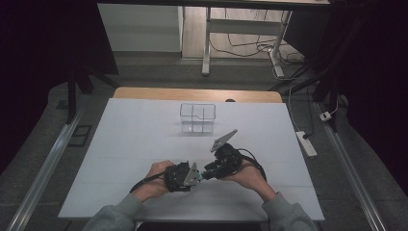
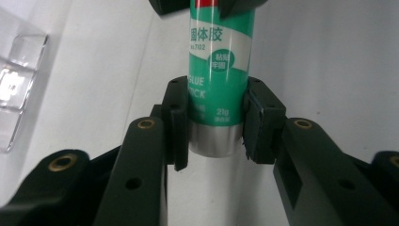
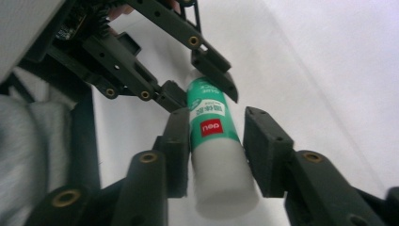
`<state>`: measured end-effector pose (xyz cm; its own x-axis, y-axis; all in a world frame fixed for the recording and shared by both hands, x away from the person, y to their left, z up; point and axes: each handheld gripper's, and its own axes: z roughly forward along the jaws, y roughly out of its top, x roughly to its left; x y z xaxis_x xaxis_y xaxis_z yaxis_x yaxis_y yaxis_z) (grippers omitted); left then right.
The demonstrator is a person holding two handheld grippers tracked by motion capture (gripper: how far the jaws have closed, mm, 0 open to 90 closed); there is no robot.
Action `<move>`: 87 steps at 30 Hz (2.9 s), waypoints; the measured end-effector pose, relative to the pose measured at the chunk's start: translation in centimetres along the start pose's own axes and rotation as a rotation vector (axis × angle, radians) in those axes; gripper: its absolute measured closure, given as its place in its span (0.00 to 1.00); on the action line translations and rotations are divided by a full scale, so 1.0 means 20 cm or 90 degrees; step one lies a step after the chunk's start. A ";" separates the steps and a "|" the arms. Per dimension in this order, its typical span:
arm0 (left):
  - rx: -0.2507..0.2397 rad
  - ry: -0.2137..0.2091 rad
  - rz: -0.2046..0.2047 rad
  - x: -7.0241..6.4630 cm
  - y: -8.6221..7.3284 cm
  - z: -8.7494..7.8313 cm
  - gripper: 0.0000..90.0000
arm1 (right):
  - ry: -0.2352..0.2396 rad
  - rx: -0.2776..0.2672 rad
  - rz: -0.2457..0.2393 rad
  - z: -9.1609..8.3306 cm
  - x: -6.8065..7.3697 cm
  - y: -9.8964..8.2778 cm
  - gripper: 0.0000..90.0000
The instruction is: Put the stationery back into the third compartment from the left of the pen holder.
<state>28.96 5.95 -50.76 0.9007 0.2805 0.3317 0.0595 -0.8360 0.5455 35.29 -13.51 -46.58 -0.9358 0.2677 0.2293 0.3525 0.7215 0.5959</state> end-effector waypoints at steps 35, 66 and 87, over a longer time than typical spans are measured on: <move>-0.145 0.057 -0.250 0.19 -0.15 -0.12 0.72 | -0.160 -0.294 0.001 -0.16 -0.03 -0.10 0.36; -0.154 0.035 -0.214 0.10 -0.07 -0.06 0.72 | -0.111 -0.330 0.036 -0.01 0.00 -0.07 0.40; -0.142 0.035 -0.255 0.13 -0.10 -0.07 0.48 | -0.122 -0.368 -0.019 -0.05 0.05 -0.05 0.71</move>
<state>30.58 8.95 -49.99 0.8009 0.5908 0.0975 0.2991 -0.5357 0.7897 33.95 -14.52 -46.23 -0.9106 0.4021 0.0953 0.2217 0.2809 0.9338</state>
